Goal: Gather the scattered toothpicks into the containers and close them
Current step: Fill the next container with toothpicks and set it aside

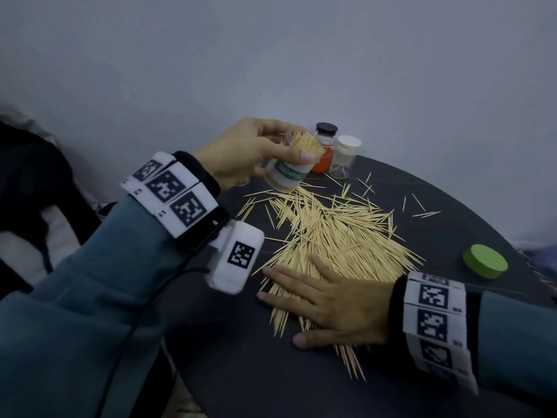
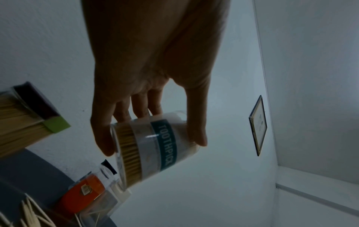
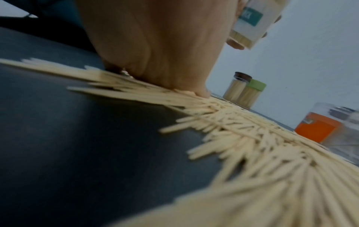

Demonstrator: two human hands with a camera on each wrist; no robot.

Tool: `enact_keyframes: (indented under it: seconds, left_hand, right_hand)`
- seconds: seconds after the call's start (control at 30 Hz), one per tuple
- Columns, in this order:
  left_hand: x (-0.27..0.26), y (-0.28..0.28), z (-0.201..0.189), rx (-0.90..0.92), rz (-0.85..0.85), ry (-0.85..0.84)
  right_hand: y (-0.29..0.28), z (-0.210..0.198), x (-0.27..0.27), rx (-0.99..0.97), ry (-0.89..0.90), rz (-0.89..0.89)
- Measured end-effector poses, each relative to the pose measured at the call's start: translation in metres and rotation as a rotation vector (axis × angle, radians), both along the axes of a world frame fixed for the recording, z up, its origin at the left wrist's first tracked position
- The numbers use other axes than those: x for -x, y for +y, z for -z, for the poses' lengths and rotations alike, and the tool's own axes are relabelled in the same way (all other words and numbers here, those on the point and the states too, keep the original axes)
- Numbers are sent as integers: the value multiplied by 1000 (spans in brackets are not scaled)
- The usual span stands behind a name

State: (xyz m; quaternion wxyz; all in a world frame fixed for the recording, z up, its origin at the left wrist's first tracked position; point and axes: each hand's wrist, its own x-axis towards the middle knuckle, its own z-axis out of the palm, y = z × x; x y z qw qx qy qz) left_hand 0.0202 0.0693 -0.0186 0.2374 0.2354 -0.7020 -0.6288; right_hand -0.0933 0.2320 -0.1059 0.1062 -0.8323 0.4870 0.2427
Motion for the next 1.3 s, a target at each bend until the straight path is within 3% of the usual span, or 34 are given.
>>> enact_keyframes:
  seconds: [0.3,0.6,0.87,1.0,1.13,1.2,1.3]
  left_hand:
    - [0,-3,-3,13,-8,16]
    - [-5,-4,-3,-7,-20,25]
    - [5,-2,-2,-6,-11,6]
    - [16,0,-1,-18,2,15]
    - [26,2,0,-25,25,11]
    - [30,3,1,-25,41,1]
    - [35,5,2,-10,60,-29]
  right_hand:
    - [-21,-19,25,43,-13,186]
    - [-29,-10,-17,-83,-54,106]
    - [-28,-16,33,-58,-10,233]
    - [-25,-30,48,102,-163,378]
    - [-27,-39,75,404,-223,754]
    - [-27,-44,84,345,-86,916]
    - [-24,-49,89,91,26,1041]
